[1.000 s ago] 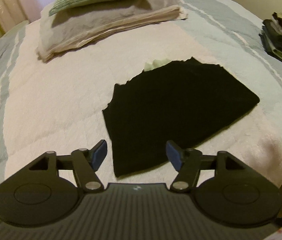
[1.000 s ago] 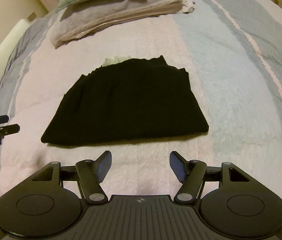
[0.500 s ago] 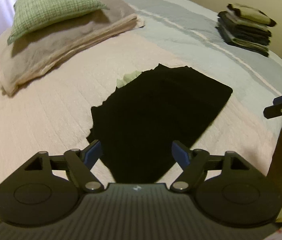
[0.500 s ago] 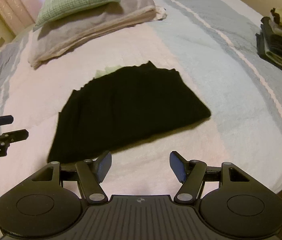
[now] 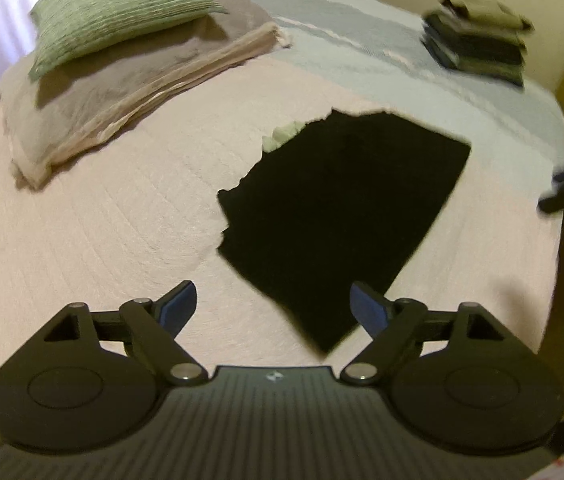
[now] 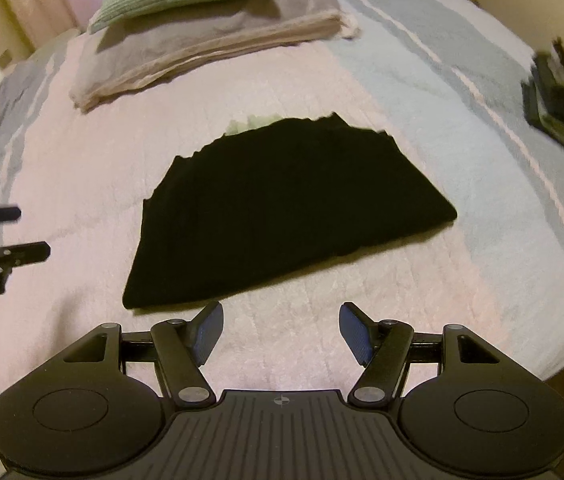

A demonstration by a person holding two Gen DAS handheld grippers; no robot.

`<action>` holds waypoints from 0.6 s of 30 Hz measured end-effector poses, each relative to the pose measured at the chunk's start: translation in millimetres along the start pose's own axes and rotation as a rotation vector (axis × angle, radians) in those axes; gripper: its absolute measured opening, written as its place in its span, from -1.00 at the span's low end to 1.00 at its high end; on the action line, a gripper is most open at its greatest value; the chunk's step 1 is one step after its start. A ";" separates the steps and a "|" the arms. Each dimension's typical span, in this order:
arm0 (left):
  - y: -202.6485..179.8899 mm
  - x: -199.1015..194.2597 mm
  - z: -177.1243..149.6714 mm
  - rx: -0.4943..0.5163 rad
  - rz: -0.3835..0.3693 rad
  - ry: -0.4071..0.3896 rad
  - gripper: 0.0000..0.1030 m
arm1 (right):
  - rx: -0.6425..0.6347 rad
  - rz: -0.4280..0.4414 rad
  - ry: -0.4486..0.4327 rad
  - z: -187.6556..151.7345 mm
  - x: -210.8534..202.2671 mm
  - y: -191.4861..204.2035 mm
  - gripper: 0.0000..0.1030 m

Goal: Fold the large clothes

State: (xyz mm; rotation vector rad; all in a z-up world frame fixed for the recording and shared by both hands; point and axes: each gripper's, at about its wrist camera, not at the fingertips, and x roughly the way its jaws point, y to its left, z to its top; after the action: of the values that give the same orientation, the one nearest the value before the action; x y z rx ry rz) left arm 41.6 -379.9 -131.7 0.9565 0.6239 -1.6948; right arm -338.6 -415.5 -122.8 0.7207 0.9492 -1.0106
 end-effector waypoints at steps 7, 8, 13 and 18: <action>19.5 24.2 -25.1 0.366 0.036 -0.027 0.63 | -0.500 -0.049 -0.096 -40.5 22.7 64.0 0.21; 22.2 31.7 -27.7 0.417 0.037 -0.034 0.63 | -0.568 -0.050 -0.103 -47.9 30.6 74.2 0.21; 32.2 79.3 -39.1 0.591 -0.006 -0.083 0.63 | -0.844 -0.072 -0.091 -83.9 93.5 120.2 0.21; 37.4 131.9 -50.6 0.727 -0.048 -0.097 0.63 | -0.990 -0.066 -0.097 -99.4 163.3 143.7 0.21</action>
State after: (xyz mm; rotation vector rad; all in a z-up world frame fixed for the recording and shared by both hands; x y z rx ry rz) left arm 73.8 -422.1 -267.8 1.3486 -0.0617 -2.0399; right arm -201.0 -337.3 -302.1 -0.1870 1.2280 -0.5057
